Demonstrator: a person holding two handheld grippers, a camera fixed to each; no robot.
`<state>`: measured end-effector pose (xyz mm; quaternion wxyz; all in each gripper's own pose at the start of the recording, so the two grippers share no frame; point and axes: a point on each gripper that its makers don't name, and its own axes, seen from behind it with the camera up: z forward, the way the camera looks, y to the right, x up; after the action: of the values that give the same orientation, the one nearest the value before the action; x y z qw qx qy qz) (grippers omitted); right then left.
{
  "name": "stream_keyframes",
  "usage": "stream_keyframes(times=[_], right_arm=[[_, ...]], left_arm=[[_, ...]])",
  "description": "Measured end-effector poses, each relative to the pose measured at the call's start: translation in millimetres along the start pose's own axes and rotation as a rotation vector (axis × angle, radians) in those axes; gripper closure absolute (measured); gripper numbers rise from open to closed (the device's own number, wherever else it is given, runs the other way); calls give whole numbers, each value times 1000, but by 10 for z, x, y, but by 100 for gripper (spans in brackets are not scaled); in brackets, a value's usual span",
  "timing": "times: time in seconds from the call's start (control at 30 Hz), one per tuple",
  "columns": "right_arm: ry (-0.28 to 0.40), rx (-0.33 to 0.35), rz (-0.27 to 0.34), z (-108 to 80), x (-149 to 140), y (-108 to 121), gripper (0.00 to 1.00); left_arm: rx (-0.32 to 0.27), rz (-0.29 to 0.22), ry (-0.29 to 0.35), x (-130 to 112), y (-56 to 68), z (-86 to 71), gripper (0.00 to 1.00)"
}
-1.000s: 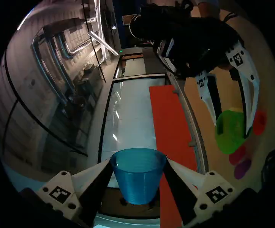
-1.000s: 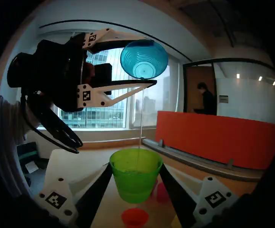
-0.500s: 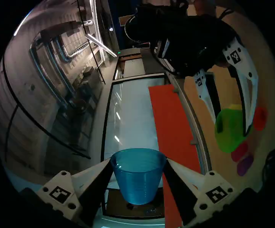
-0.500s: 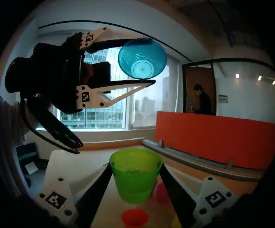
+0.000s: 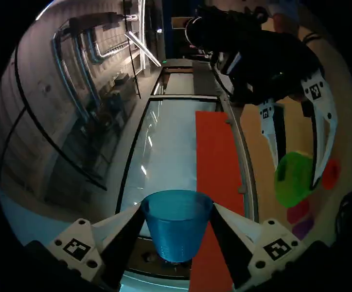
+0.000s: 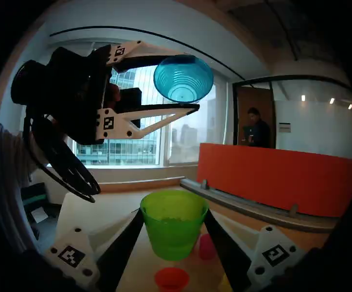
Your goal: Pour water
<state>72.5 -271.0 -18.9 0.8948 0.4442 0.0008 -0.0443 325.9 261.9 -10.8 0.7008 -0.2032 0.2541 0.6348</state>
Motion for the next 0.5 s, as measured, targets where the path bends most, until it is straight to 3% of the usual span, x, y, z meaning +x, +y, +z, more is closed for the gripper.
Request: stream_keyframes(times=[0.2, 0.5], right_arm=[[2, -6, 0, -24, 12, 8, 10], [3, -15, -6, -75, 35, 6, 10]], left_arm=[[-9, -183, -3, -52, 134, 15, 12], [7, -428, -22, -218, 234, 42, 12]])
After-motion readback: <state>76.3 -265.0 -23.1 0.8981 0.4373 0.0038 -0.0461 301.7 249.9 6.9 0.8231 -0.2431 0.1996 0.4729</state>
